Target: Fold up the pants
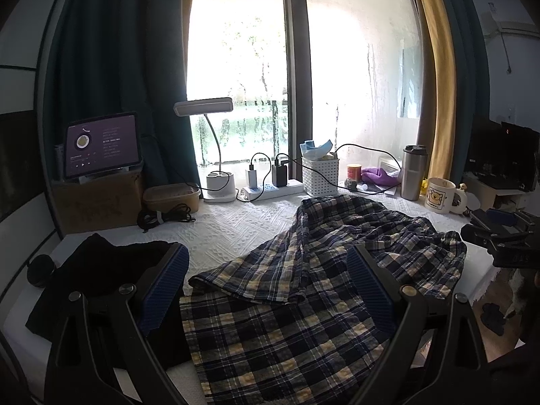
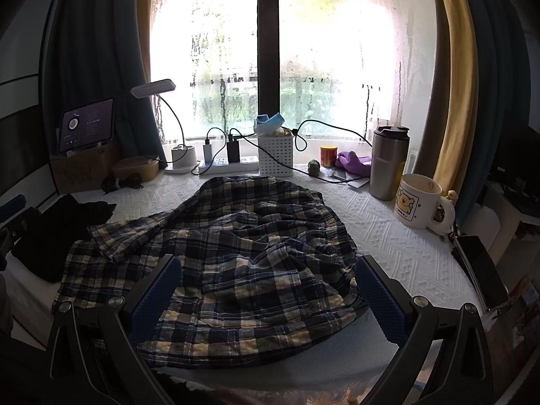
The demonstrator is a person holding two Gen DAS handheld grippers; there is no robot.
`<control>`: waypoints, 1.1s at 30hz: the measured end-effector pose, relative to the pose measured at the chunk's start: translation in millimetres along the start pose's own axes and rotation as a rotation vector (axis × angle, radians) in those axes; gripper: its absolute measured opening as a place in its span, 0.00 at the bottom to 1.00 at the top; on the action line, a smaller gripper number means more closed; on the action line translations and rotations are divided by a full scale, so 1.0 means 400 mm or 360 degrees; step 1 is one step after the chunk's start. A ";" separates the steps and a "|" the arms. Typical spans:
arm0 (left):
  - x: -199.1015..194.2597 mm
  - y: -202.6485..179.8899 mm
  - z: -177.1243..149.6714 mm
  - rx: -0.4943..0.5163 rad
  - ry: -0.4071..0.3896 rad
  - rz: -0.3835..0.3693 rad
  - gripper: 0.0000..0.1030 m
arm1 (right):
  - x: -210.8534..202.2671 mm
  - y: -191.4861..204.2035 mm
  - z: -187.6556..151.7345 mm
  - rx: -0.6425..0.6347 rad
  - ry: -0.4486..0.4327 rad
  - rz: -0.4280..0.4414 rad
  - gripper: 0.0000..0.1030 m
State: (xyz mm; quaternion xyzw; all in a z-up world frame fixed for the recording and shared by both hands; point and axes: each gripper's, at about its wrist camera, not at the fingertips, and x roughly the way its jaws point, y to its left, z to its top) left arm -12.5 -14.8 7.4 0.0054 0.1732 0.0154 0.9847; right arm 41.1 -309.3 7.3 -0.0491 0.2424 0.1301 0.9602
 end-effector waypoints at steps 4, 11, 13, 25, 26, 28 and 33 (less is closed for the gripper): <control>0.002 -0.006 0.000 0.0012 0.0001 0.0004 0.91 | 0.001 0.000 -0.001 0.0002 -0.0002 0.0000 1.00; 0.015 -0.008 -0.006 0.0018 0.0037 0.0005 0.91 | 0.006 0.002 -0.001 -0.0004 0.0008 0.0006 1.00; 0.035 -0.009 -0.014 0.0034 0.0074 0.0001 0.91 | 0.014 0.003 -0.001 -0.0002 0.0015 0.0006 1.00; 0.259 -0.035 -0.084 0.0212 0.0431 0.0013 0.91 | 0.173 -0.069 0.006 0.0055 0.0174 -0.0036 1.00; 0.278 -0.036 -0.086 0.0222 0.0453 0.0017 0.91 | 0.187 -0.072 0.009 0.0057 0.0185 -0.0038 1.00; 0.321 -0.042 -0.091 0.0265 0.0510 0.0031 0.91 | 0.216 -0.078 0.017 0.0055 0.0202 -0.0039 1.00; 0.389 -0.052 -0.098 0.0328 0.0611 -0.0025 0.91 | 0.285 -0.097 0.068 -0.0007 0.0215 -0.0054 1.00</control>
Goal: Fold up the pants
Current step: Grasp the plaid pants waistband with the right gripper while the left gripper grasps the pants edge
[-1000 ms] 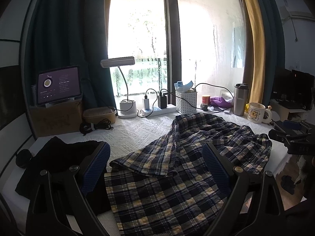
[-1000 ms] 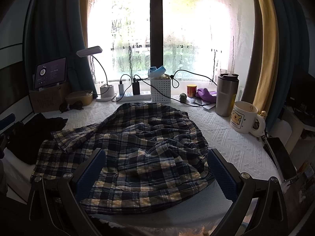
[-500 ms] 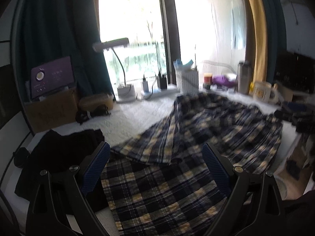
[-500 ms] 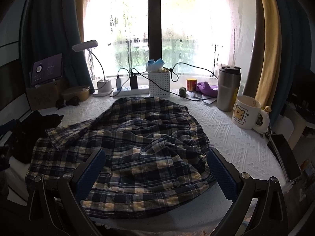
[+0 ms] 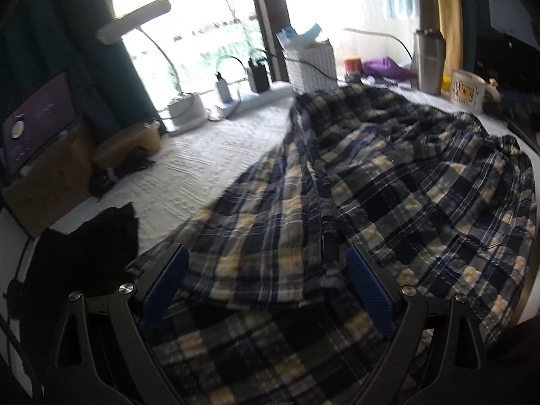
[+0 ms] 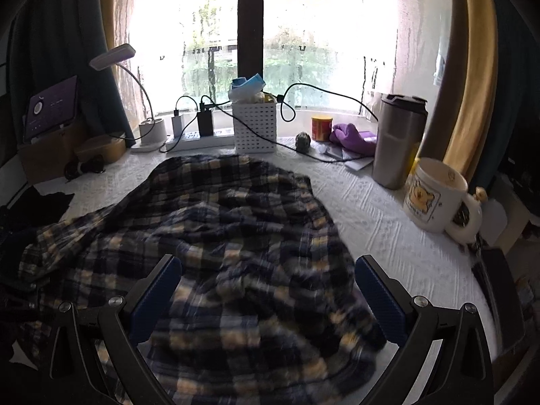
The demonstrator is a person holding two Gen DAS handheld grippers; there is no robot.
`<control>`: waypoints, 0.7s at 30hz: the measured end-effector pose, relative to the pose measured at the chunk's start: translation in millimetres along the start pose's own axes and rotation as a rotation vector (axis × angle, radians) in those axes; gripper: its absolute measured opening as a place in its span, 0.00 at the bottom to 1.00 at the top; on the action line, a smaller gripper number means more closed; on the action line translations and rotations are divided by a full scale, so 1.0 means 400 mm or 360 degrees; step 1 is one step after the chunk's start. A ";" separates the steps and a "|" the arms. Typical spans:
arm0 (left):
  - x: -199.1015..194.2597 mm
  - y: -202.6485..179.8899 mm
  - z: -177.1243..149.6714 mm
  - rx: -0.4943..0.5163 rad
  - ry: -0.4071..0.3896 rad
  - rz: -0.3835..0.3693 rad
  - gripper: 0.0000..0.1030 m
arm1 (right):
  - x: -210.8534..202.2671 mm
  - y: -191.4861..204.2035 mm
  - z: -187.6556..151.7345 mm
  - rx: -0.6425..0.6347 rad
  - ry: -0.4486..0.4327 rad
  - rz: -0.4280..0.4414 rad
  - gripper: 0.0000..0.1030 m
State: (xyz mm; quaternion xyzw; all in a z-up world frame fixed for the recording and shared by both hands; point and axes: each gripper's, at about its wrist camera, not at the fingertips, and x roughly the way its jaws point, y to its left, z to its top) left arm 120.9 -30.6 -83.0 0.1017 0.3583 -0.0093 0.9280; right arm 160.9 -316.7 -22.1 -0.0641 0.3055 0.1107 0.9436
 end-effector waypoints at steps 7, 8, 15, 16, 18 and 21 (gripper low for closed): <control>0.072 -0.021 0.015 0.0144 0.0112 -0.0014 0.85 | 0.119 -0.076 0.125 -0.0005 0.0036 -0.0001 1.00; 0.079 -0.016 0.018 0.0128 0.0130 -0.0027 0.79 | 0.144 -0.085 0.142 -0.0015 0.0059 -0.0002 1.00; 0.110 0.038 0.027 -0.0104 0.0209 -0.0270 0.35 | 0.351 -0.143 0.215 -0.0061 0.0334 0.0162 1.00; 0.109 0.050 0.028 -0.0147 0.0213 -0.0293 0.33 | 0.378 -0.150 0.218 -0.0052 0.0383 0.0187 1.00; 0.106 0.074 0.030 -0.0208 0.0212 -0.0298 0.26 | 0.427 -0.163 0.226 -0.0040 0.0443 0.0232 1.00; 0.116 0.095 0.031 -0.0244 0.0217 -0.0247 0.19 | 0.485 -0.172 0.228 -0.0031 0.0509 0.0271 1.00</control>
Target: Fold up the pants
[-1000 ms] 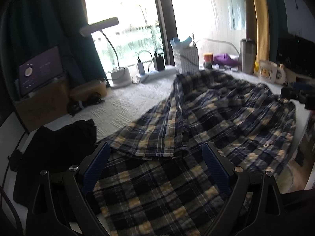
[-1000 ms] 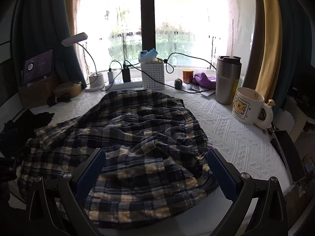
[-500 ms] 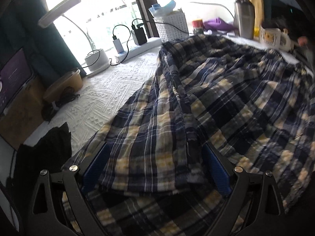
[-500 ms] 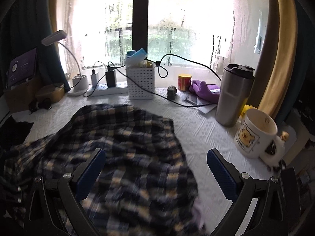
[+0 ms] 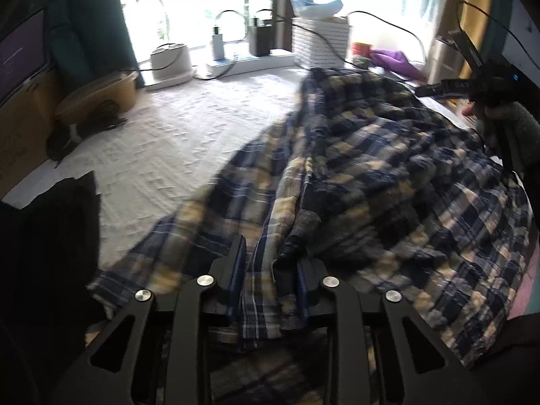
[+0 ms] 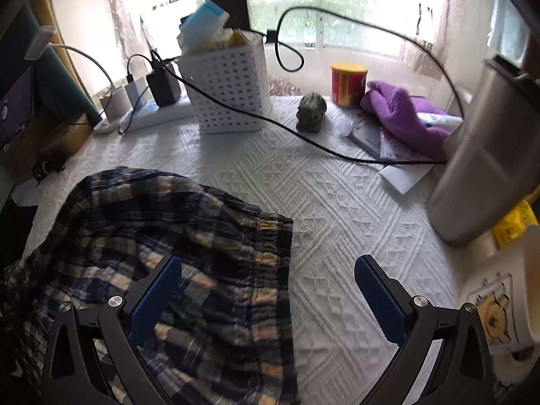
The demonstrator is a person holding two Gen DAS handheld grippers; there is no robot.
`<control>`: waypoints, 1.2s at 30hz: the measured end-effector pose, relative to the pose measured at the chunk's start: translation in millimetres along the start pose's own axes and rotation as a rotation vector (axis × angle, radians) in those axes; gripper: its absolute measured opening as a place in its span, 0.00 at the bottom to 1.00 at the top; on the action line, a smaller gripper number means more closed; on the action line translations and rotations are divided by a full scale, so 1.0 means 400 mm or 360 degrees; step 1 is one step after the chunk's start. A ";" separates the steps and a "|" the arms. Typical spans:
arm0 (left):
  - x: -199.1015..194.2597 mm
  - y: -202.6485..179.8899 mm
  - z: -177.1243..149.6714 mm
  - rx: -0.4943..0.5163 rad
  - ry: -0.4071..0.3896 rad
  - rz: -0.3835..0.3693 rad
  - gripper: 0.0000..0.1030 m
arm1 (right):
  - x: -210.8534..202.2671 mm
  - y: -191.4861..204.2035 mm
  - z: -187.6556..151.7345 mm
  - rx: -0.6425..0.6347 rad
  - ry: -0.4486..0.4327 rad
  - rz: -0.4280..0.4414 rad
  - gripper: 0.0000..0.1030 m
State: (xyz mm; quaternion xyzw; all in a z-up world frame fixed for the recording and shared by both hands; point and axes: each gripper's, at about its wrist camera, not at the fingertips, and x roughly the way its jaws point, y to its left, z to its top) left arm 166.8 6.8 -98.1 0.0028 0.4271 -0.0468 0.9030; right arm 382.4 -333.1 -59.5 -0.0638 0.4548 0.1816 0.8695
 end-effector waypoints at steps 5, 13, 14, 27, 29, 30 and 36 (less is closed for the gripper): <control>0.022 0.071 0.003 -0.0102 0.0019 0.0099 0.08 | 0.070 0.013 0.007 -0.0042 0.0101 0.0080 0.89; 0.007 0.116 0.061 -0.0076 -0.0121 0.0189 0.03 | 0.091 0.074 -0.002 -0.0231 0.0052 0.0078 0.26; -0.002 0.125 0.070 -0.0092 -0.0146 0.0198 0.03 | 0.085 0.081 -0.005 -0.0260 0.0026 0.0050 0.25; -0.059 0.212 0.234 -0.0063 -0.0448 0.0237 0.03 | -0.053 0.110 0.014 -0.0381 -0.0287 -0.0199 0.24; -0.058 0.217 0.271 -0.0049 -0.0475 0.0208 0.03 | -0.065 0.085 0.031 -0.0332 -0.0345 -0.0235 0.24; -0.057 0.214 0.296 -0.0028 -0.0505 0.0210 0.03 | -0.069 0.080 0.042 -0.0312 -0.0370 -0.0253 0.24; -0.023 0.203 0.452 0.0022 -0.0596 0.0256 0.03 | -0.090 0.040 0.105 -0.0183 -0.0503 -0.0331 0.24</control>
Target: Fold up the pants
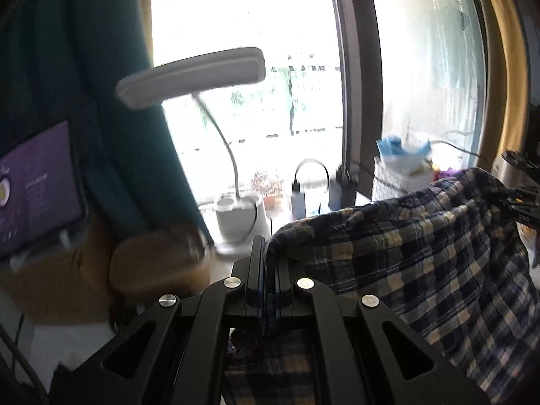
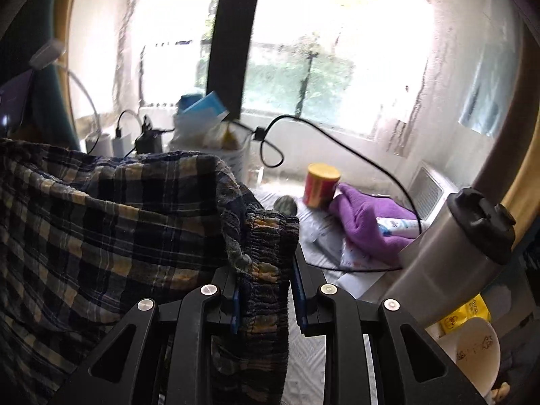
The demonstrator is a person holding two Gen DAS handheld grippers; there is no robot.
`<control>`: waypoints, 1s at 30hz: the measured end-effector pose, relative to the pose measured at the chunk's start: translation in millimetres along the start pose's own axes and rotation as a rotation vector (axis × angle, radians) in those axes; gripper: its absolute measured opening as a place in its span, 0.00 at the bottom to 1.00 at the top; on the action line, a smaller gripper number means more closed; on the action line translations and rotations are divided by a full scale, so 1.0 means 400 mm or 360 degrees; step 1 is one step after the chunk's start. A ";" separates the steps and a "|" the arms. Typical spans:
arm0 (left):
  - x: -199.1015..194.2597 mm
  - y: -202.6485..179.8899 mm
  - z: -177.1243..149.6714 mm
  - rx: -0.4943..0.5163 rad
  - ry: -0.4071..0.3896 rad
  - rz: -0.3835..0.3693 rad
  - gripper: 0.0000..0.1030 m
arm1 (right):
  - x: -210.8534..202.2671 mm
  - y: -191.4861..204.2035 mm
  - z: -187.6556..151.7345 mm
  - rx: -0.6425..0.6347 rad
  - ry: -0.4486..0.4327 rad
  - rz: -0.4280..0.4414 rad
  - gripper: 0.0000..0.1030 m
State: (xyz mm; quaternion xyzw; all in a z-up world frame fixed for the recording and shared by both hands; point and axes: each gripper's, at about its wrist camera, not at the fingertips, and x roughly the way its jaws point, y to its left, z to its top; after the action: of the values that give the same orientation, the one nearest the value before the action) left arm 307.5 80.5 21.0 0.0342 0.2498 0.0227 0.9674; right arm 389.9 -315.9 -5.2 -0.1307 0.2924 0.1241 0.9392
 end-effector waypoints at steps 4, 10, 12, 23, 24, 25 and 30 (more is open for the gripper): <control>0.052 0.006 0.053 -0.0047 0.0010 0.0008 0.03 | 0.004 -0.027 0.032 0.0064 -0.0035 -0.0031 0.24; 0.161 0.015 0.039 -0.0016 0.0101 0.0111 0.03 | 0.056 -0.009 0.036 0.0060 0.0002 -0.0010 0.24; 0.203 0.016 0.011 -0.0004 0.0169 0.0117 0.03 | 0.093 0.006 0.027 0.0045 0.0040 -0.0005 0.24; 0.356 0.040 -0.103 -0.0041 0.0409 0.0143 0.23 | 0.201 0.024 -0.027 0.0027 0.0197 -0.0004 0.24; 0.359 0.049 -0.109 -0.0076 0.0419 0.0146 0.37 | 0.208 0.024 -0.031 0.0027 0.0210 -0.0010 0.24; 0.358 0.065 -0.111 -0.0114 0.0420 0.0148 0.45 | 0.217 0.022 -0.035 0.0030 0.0228 -0.0023 0.24; 0.317 0.135 -0.109 -0.0287 0.0392 0.0164 0.64 | 0.240 0.015 -0.050 0.0045 0.0287 -0.0033 0.25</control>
State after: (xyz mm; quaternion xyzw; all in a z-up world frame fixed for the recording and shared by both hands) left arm 395.9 144.3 -74.0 -0.0430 0.3615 0.0986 0.9262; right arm 454.5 -301.5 -77.9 -0.1312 0.3762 0.0981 0.9119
